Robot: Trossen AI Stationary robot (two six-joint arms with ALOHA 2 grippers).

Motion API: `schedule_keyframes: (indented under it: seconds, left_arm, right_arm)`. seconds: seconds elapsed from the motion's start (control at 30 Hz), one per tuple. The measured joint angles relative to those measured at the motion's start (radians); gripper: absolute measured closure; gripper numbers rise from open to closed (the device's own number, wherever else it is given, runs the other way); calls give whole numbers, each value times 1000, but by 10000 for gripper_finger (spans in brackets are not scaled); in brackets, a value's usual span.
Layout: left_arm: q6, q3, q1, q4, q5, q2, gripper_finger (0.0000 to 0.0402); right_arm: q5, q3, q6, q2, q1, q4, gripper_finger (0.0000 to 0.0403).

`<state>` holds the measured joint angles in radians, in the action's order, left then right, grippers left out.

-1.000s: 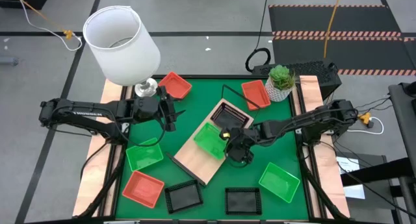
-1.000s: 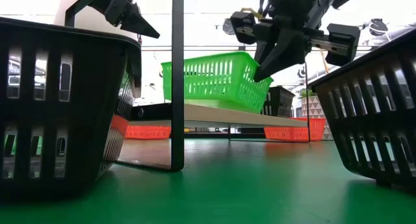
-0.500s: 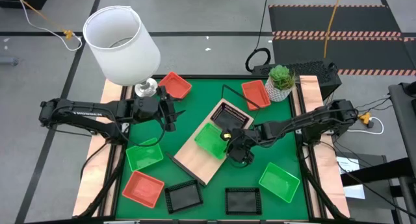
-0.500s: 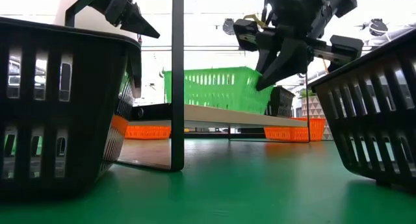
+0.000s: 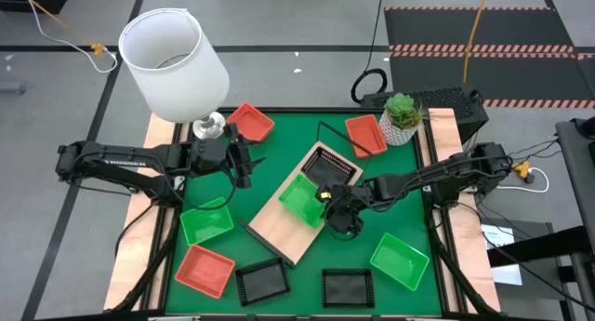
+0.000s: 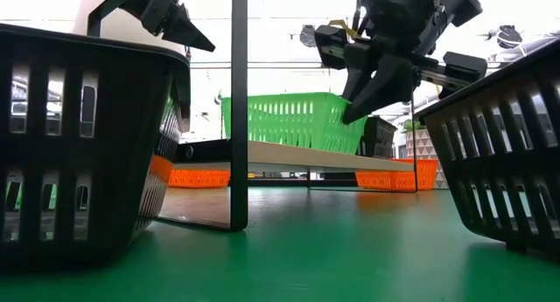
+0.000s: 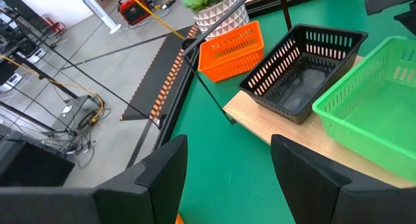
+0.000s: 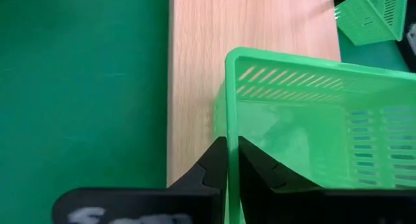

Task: Stack baskets on shelf by color
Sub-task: Put the top right green bin on the shelf, then put the bottom orange bin on the shelf

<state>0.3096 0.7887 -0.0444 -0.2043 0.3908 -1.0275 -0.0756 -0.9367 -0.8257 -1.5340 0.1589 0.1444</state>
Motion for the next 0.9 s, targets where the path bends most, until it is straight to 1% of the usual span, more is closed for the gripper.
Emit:
schedule_keyframes:
  seconds: [0.2,0.47,0.63,0.7,0.8,0.9]
  left_arm:
    - [0,0,0,0,0,0,179]
    - [0,0,0,0,0,0,179]
    - [1,0,0,0,0,0,179]
    - [1,0,0,0,0,0,179]
    - [1,0,0,0,0,0,179]
    - [1,0,0,-1,0,0,179]
  right_arm:
    - [26,0,-25,0,3,-8,379]
    - [26,0,-20,0,21,-50,330]
    - [27,0,3,4,29,-74,308]
    - [34,0,22,6,33,-74,303]
    - [77,0,74,8,43,-74,303]
    - [82,0,114,9,59,-74,303]
